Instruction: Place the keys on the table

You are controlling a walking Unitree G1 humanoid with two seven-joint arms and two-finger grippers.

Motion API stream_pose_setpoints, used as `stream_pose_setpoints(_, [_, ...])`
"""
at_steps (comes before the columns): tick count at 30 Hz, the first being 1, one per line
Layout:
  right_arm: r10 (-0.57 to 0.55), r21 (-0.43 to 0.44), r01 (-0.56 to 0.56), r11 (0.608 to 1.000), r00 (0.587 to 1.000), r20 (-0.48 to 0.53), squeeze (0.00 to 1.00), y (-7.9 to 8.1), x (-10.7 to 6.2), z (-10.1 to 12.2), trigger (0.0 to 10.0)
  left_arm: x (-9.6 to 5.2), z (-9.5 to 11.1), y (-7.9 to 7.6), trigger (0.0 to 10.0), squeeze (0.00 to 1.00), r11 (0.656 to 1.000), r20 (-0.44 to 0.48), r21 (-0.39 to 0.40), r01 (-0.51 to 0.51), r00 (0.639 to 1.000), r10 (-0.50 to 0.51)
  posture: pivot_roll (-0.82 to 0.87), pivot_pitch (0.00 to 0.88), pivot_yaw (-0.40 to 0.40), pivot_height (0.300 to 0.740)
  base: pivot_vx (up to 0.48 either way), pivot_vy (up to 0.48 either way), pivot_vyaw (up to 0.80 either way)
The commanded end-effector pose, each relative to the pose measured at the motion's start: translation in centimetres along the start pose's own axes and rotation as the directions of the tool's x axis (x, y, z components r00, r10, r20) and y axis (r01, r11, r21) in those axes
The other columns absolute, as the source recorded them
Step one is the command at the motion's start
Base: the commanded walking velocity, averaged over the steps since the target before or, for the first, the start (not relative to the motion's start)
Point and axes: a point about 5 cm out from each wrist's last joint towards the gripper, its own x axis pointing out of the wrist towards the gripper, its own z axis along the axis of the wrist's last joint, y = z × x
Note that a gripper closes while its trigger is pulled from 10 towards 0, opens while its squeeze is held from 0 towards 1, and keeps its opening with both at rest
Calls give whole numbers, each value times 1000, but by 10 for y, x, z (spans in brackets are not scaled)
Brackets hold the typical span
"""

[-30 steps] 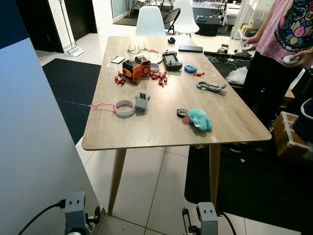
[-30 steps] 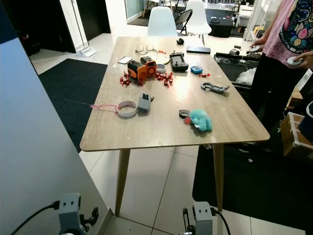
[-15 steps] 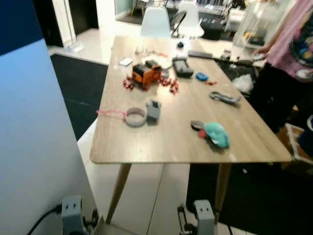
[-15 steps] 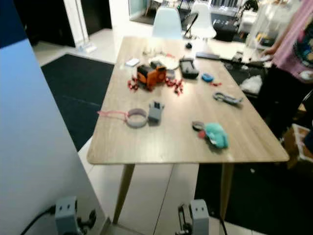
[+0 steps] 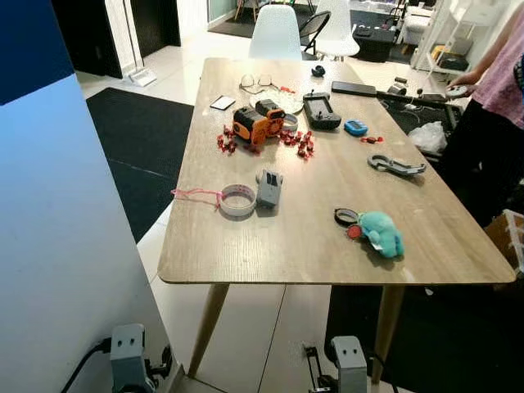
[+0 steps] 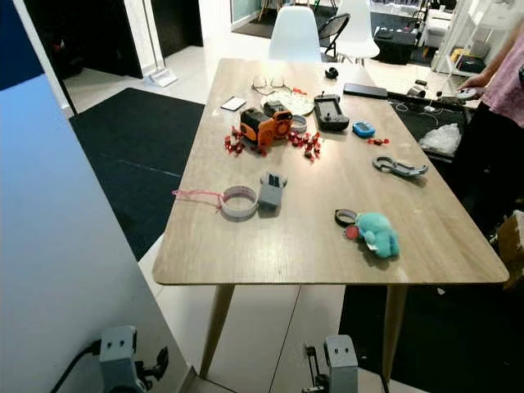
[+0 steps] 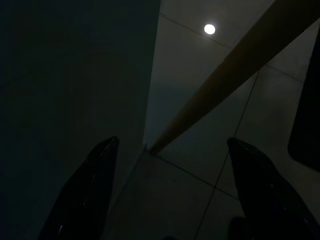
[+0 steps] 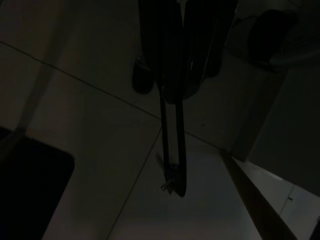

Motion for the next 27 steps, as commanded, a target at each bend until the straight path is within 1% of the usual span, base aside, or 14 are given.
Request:
stream_pose_setpoints(1, [-4,1,4,1000,1000,-20,0,-1,-2,-5,10000,-4,-6,1,10000,0,1000,-13,-4,-1,1000,1,68,61,-26,740,0,0,0])
stream_pose_setpoints(27, [-6,7,7,1000,1000,-21,0,-1,-2,-6,10000,-4,-7,0,10000,0,1000,-26,1,22,999,-22,68,62,-22,740,0,-310,0])
